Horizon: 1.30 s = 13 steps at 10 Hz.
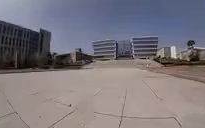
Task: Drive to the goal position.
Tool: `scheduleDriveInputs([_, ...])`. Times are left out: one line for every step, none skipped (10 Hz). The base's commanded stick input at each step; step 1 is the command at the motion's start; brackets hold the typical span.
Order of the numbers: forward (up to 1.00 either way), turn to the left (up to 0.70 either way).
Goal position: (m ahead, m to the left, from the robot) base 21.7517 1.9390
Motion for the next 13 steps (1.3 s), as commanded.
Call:
scheduleDriveInputs([0.7, 0.0])
scheduleDriveInputs([0.7, 0.0])
scheduleDriveInputs([0.7, 0.0])
scheduleDriveInputs([0.7, 0.0])
scheduleDriveInputs([0.7, 0.0])
scheduleDriveInputs([0.7, 0.0])
scheduleDriveInputs([0.7, 0.0])
scheduleDriveInputs([0.7, 0.0])
scheduleDriveInputs([0.7, 0.0])
scheduleDriveInputs([0.7, 0.0])
scheduleDriveInputs([0.7, 0.0])
scheduleDriveInputs([0.7, 0.0])
scheduleDriveInputs([0.7, 0.0])
